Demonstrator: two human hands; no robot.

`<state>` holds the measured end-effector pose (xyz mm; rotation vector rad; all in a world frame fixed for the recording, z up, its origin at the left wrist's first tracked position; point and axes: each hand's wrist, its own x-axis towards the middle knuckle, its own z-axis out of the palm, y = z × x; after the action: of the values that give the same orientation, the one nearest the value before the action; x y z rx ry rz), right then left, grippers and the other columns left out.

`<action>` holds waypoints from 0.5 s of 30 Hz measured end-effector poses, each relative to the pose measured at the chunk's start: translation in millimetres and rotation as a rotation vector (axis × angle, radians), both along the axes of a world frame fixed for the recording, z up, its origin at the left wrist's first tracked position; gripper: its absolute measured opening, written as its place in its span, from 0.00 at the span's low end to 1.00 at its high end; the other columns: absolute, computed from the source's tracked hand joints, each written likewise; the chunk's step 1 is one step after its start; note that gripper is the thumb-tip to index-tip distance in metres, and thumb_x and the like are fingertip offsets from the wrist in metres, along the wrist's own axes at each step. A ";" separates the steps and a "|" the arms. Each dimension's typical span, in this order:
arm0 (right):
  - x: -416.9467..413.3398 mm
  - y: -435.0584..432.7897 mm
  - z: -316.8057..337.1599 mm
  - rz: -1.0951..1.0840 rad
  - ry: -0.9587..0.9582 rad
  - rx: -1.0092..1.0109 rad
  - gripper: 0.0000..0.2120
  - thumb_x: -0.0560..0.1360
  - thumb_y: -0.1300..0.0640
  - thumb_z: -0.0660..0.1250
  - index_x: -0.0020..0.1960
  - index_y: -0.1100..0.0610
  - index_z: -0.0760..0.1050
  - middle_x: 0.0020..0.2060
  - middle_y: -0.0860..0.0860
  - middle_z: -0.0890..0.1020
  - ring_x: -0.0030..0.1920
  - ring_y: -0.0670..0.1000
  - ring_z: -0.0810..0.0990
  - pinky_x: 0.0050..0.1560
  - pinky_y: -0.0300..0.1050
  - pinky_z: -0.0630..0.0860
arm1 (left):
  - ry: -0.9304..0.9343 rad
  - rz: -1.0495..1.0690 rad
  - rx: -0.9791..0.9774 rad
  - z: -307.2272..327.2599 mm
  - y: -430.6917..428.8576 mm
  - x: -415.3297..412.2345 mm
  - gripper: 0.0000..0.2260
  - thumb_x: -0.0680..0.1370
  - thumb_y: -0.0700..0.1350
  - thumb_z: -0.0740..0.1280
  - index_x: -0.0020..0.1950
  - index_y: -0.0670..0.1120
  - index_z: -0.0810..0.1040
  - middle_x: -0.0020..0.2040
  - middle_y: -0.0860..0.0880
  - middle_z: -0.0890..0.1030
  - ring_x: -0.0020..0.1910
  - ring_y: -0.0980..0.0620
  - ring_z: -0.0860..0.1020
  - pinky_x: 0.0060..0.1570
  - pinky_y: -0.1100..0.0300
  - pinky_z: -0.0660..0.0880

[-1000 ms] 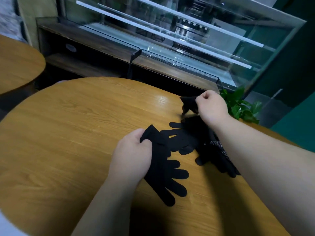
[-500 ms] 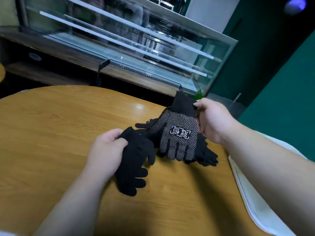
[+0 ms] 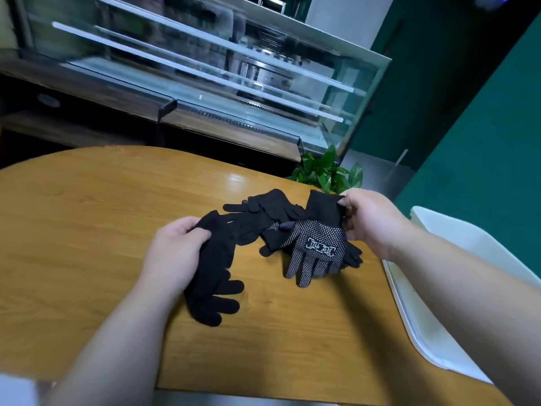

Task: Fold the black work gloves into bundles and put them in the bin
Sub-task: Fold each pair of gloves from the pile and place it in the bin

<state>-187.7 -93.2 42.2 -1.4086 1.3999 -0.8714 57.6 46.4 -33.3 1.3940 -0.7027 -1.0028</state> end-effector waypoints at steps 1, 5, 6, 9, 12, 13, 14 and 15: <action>2.4 0.6 2.6 -0.005 0.001 -0.032 0.08 0.75 0.65 0.57 0.41 0.58 0.72 0.35 0.55 0.74 0.38 0.56 0.74 0.44 0.52 0.74 | 0.034 0.004 -0.015 -0.3 0.0 0.6 0.10 0.77 0.38 0.62 0.42 0.47 0.82 0.38 0.41 0.85 0.31 0.43 0.81 0.29 0.57 0.78; 7.6 19.7 -3.1 0.037 -0.079 -0.098 0.09 0.67 0.64 0.59 0.34 0.52 0.72 0.28 0.50 0.71 0.33 0.52 0.68 0.39 0.48 0.67 | 0.129 0.026 -0.053 -3.9 -1.9 1.5 0.09 0.79 0.38 0.62 0.45 0.44 0.82 0.35 0.43 0.83 0.28 0.46 0.79 0.24 0.61 0.74; 5.6 29.5 -10.3 0.103 -0.059 -0.115 0.08 0.66 0.63 0.59 0.34 0.51 0.73 0.29 0.50 0.73 0.33 0.52 0.69 0.39 0.48 0.66 | 0.146 0.029 -0.063 -4.5 -2.5 1.9 0.09 0.79 0.39 0.62 0.45 0.44 0.82 0.35 0.44 0.83 0.28 0.46 0.79 0.24 0.60 0.74; -6.4 65.0 -47.4 0.318 0.132 -0.176 0.10 0.73 0.68 0.62 0.39 0.54 0.73 0.40 0.53 0.85 0.46 0.55 0.83 0.50 0.51 0.77 | 0.155 0.012 -0.086 -6.5 -3.7 3.6 0.08 0.80 0.41 0.62 0.48 0.44 0.82 0.40 0.40 0.84 0.33 0.44 0.80 0.30 0.55 0.78; -22.9 96.6 -88.8 0.486 0.208 -0.149 0.15 0.72 0.73 0.63 0.39 0.54 0.73 0.48 0.51 0.86 0.60 0.47 0.80 0.67 0.49 0.72 | 0.131 -0.044 -0.144 -7.0 -0.2 2.3 0.09 0.81 0.42 0.62 0.49 0.43 0.82 0.42 0.36 0.82 0.38 0.33 0.80 0.37 0.35 0.79; -29.2 105.4 -99.9 0.535 0.268 -0.152 0.14 0.71 0.70 0.63 0.38 0.51 0.74 0.49 0.48 0.86 0.63 0.44 0.78 0.68 0.47 0.70 | 0.121 -0.069 -0.170 -6.7 1.3 0.5 0.09 0.81 0.43 0.62 0.49 0.43 0.82 0.43 0.35 0.82 0.39 0.29 0.79 0.40 0.28 0.76; -36.7 111.3 -109.5 0.570 0.315 -0.163 0.13 0.69 0.68 0.63 0.38 0.49 0.74 0.50 0.44 0.85 0.65 0.41 0.76 0.68 0.45 0.68 | 0.122 -0.096 -0.199 -4.8 2.8 -2.2 0.09 0.81 0.43 0.62 0.49 0.43 0.81 0.44 0.33 0.81 0.40 0.25 0.79 0.41 0.25 0.74; -42.6 116.4 -116.1 0.585 0.352 -0.184 0.14 0.68 0.67 0.63 0.37 0.48 0.74 0.51 0.41 0.84 0.66 0.41 0.74 0.68 0.44 0.67 | 0.133 -0.118 -0.227 -3.3 3.6 -5.1 0.09 0.81 0.42 0.62 0.50 0.42 0.81 0.44 0.32 0.80 0.41 0.24 0.78 0.40 0.26 0.75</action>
<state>-230.3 23.2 -73.9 -2.0472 1.0658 -0.3851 52.5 50.0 -36.6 1.0889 -0.7806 -1.0624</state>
